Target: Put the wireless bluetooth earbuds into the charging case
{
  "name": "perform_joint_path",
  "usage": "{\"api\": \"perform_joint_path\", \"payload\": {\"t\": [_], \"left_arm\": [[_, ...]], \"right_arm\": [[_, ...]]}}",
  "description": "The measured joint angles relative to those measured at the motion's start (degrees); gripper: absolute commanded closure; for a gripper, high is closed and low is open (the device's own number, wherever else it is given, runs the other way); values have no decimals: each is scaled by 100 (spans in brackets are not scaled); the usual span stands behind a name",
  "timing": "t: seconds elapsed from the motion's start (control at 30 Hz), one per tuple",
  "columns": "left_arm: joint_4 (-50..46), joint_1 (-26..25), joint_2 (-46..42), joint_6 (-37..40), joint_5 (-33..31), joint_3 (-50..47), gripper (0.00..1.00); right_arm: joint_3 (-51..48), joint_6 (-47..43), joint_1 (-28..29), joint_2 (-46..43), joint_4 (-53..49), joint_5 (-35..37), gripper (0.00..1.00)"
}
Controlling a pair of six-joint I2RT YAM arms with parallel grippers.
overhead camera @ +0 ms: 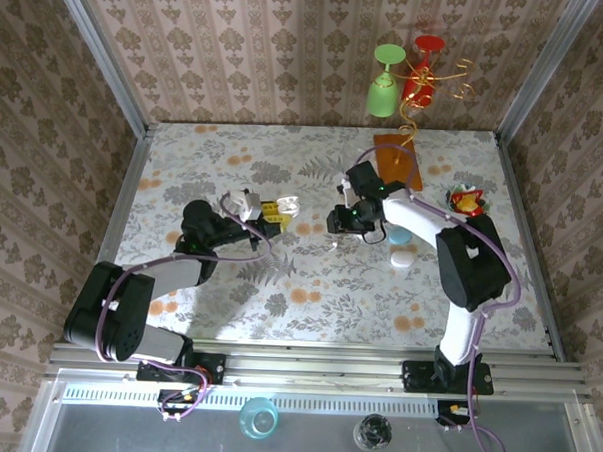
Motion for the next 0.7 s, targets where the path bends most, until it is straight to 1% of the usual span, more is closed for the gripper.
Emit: {"api": "perform_joint_path", "payload": {"t": [0.17,0.27,0.5,0.7], "left_arm": [[-59,-35,0,39,-2,0,100],[-83,-59,0,48,-2,-4,100],[-116,-63,-155,48,-7,-101,100],[-229,-63,-693,170,-149,-188,100]], "right_arm": [[234,-52,144,348,-387,188,54],[400,-179,337,476,-577,568,48],[892,-402,841,826,-953,1635,48],[1095,-531,935,1117,-1150,2216,47]]}}
